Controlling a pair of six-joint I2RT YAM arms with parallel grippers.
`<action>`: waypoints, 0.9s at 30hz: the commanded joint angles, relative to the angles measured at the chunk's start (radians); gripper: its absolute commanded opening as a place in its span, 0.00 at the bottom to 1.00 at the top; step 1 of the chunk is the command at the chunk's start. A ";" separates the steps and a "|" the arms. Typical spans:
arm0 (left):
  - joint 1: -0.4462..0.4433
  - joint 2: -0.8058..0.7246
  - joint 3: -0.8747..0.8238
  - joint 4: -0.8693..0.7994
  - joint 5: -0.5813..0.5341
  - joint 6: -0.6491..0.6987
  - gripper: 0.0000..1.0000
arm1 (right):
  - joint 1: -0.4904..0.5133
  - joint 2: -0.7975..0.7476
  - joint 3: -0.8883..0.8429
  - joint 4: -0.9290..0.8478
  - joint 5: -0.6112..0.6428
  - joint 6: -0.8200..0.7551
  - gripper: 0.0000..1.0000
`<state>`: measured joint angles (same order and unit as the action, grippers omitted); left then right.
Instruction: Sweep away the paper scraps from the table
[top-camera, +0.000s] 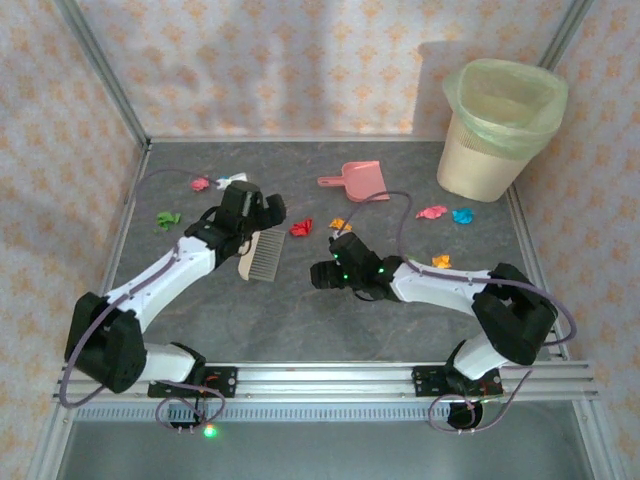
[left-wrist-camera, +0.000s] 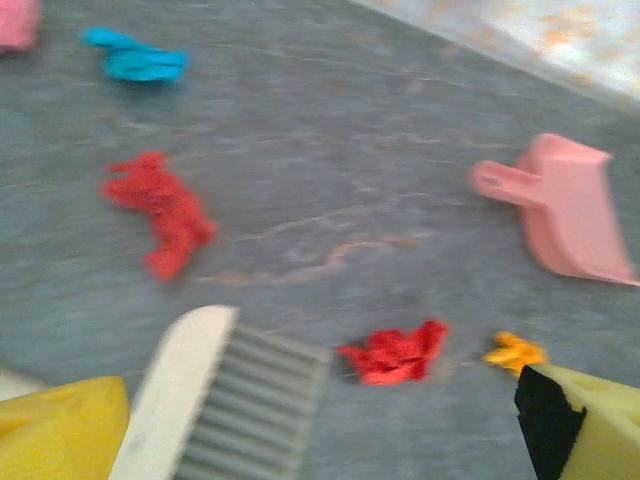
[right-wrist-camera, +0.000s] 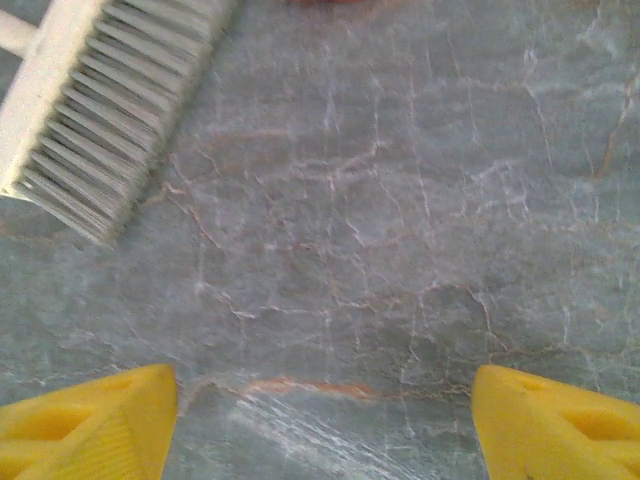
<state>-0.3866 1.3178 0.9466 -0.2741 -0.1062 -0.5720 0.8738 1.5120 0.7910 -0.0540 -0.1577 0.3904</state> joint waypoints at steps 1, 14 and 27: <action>0.061 -0.054 -0.049 -0.181 -0.170 -0.051 0.98 | 0.004 -0.013 -0.037 0.149 -0.008 -0.006 0.77; 0.353 0.135 -0.024 -0.188 -0.007 -0.160 0.78 | 0.013 0.014 -0.044 0.160 0.042 0.021 0.76; 0.446 0.437 0.156 -0.192 0.119 -0.130 0.71 | 0.013 0.017 -0.045 0.149 0.077 0.015 0.76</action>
<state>0.0502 1.7344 1.0756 -0.4461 -0.0151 -0.7067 0.8810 1.5219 0.7452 0.0914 -0.1204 0.3996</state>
